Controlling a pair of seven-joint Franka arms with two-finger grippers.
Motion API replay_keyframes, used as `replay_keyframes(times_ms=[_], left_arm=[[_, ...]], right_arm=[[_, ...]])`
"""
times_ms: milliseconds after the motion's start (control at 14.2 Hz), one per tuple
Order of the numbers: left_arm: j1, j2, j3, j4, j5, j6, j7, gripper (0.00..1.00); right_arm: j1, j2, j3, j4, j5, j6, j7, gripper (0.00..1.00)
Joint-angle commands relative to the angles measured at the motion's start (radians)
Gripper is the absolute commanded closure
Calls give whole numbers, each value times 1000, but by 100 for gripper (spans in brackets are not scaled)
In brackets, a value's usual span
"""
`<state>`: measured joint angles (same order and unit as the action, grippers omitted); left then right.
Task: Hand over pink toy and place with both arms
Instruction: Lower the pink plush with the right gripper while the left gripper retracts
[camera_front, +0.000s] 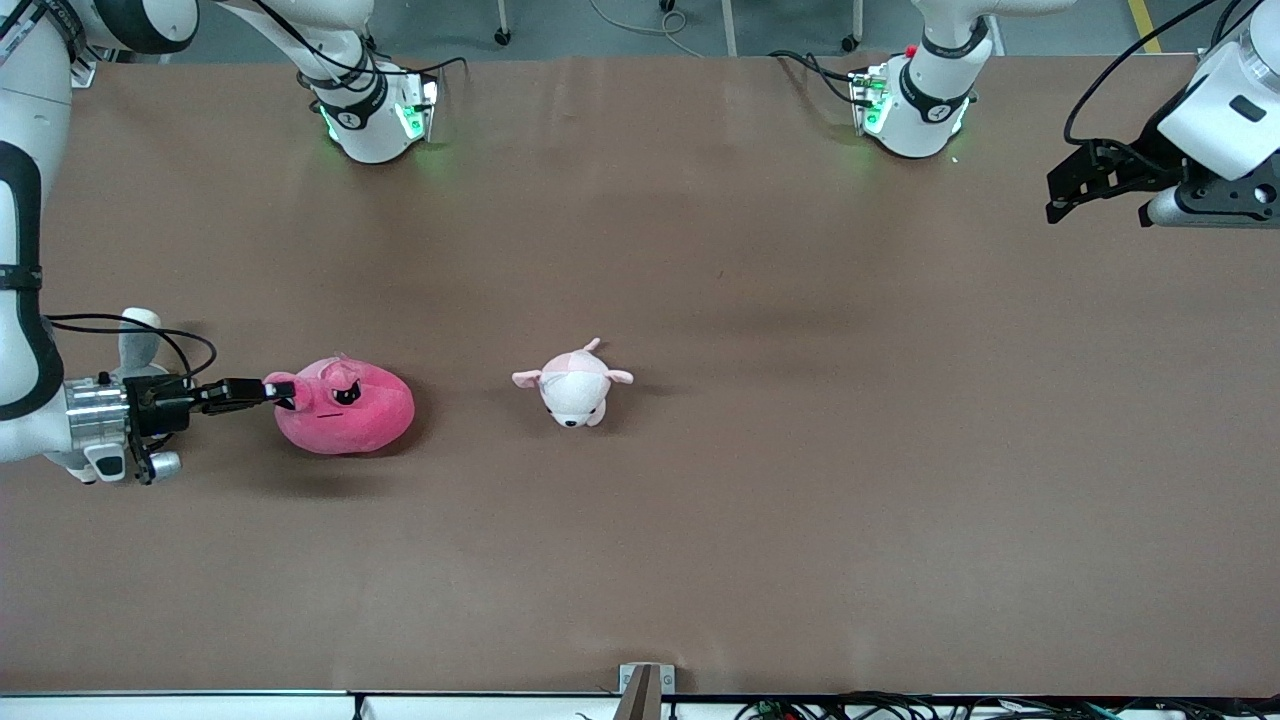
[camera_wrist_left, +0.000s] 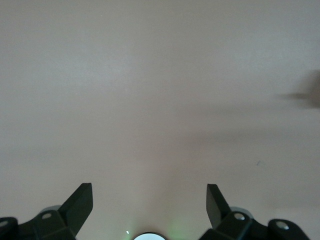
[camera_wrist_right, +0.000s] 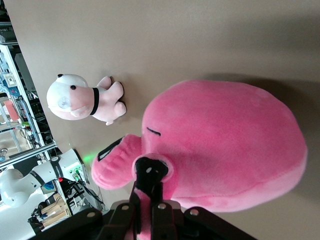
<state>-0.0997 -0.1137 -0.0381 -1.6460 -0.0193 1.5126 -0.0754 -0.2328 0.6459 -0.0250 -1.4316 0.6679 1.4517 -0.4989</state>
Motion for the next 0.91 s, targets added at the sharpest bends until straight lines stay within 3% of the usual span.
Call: replay_keyframes(times_ms=[0,702,773,843], left_arm=[[5,-34,-5,-21,-14,3,12,0],[0,-21,-5,-18,-8,11,11,0],[-2,-21,-6,-17,-5,11,11,0],[-2,-21,-6,-17,-7,11,11,0]], right_arm=[[-14,14,11,22,22,-13,-16,99],[-16,40,10,20,9,16,-27,97],[-13,40,8,22,7,24,-27,89],[-10,37,7,22,1,36,-24,49]])
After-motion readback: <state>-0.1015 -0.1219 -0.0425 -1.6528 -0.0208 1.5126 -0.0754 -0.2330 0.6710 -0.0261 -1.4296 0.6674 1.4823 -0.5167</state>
